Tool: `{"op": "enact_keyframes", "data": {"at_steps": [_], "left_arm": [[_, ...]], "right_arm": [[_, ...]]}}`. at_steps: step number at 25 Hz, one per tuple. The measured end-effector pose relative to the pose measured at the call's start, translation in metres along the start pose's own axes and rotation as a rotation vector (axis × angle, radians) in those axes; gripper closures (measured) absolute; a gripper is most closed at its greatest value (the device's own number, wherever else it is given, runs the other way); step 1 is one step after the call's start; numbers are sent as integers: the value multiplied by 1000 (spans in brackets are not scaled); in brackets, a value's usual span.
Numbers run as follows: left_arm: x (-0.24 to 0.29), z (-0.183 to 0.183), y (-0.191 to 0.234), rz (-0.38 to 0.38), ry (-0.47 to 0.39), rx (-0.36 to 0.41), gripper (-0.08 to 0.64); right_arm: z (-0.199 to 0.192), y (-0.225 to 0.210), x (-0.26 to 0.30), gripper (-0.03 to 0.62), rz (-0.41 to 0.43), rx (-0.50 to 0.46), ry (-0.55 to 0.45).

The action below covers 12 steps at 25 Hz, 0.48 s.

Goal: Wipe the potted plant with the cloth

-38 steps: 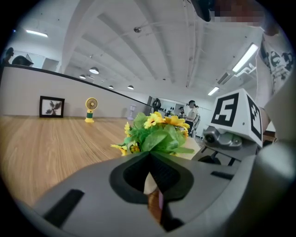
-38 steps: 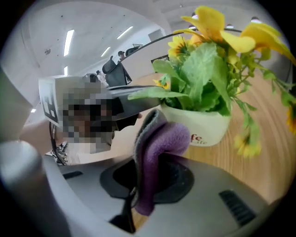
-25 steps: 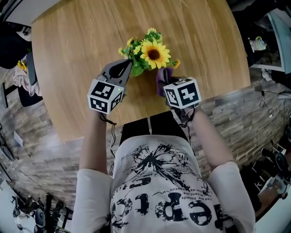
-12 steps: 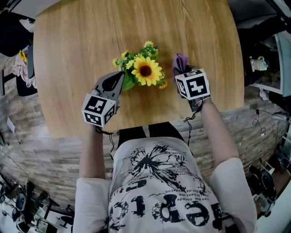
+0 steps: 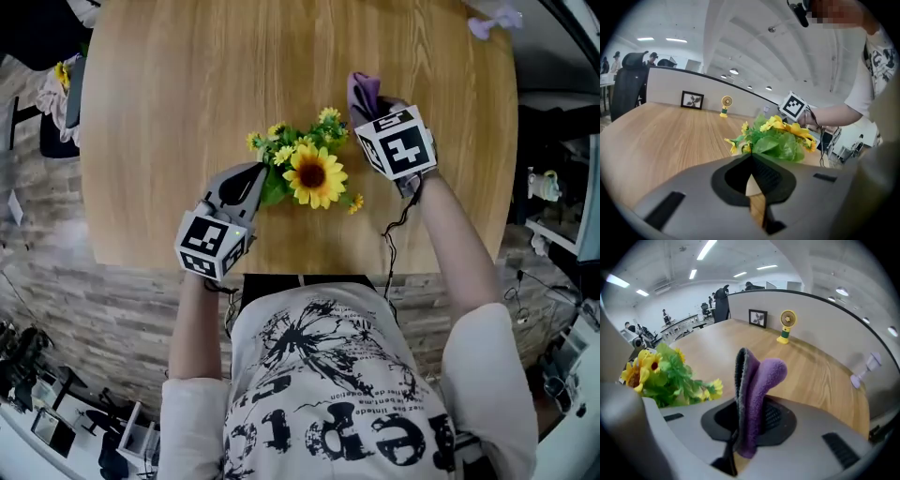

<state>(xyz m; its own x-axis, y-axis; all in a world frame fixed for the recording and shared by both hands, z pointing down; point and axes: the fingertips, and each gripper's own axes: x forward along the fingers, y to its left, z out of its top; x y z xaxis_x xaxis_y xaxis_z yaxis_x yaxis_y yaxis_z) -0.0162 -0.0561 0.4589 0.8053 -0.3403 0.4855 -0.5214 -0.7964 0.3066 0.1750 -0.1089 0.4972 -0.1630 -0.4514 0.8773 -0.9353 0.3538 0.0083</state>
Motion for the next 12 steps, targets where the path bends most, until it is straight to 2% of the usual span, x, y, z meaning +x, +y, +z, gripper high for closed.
{"op": "enact_keyframes", "data": {"at_steps": [3,6,12], "left_arm": [[1,0,0,17,2,13,557],[1,0,0,25,-9,-13,557],[0,2,1,19,-36,-54,557]], "right_arm": [[30,6,13,520,59,-63,-32],[53,17,24,520,113,-126,-47],[75,53,41,520,246,-281,-44]]}}
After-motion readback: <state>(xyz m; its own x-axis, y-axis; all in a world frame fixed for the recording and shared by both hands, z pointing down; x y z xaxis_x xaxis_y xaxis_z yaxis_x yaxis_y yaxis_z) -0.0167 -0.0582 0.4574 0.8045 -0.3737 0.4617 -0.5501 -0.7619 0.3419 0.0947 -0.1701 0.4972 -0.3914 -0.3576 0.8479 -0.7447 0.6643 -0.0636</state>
